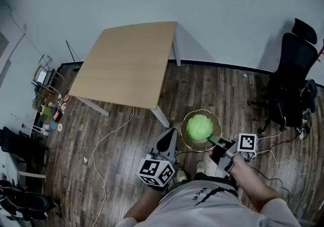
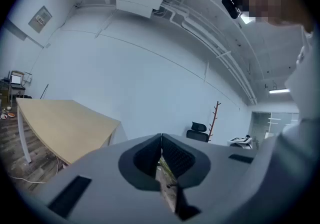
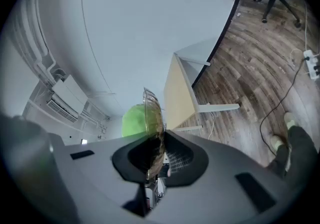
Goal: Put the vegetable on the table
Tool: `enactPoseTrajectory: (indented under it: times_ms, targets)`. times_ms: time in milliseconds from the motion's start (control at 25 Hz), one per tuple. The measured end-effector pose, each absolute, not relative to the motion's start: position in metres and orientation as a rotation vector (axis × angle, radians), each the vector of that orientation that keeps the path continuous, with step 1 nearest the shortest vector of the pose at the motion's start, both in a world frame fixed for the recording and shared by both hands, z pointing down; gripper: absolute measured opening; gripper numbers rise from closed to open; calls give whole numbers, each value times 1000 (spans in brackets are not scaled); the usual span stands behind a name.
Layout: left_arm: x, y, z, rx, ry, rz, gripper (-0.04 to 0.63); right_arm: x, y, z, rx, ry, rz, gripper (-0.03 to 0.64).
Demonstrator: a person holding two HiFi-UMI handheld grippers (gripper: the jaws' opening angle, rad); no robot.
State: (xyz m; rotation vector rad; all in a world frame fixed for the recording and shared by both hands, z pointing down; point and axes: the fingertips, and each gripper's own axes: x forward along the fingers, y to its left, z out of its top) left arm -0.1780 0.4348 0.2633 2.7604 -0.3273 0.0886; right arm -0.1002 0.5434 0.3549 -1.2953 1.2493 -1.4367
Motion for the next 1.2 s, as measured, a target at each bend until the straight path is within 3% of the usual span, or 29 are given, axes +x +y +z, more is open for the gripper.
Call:
enactPoseTrajectory:
  times_ms: [1200]
  targets:
    - [-116,433,263,2774,-475,75,14,-38,534,358,-1214,1347,-1483,41]
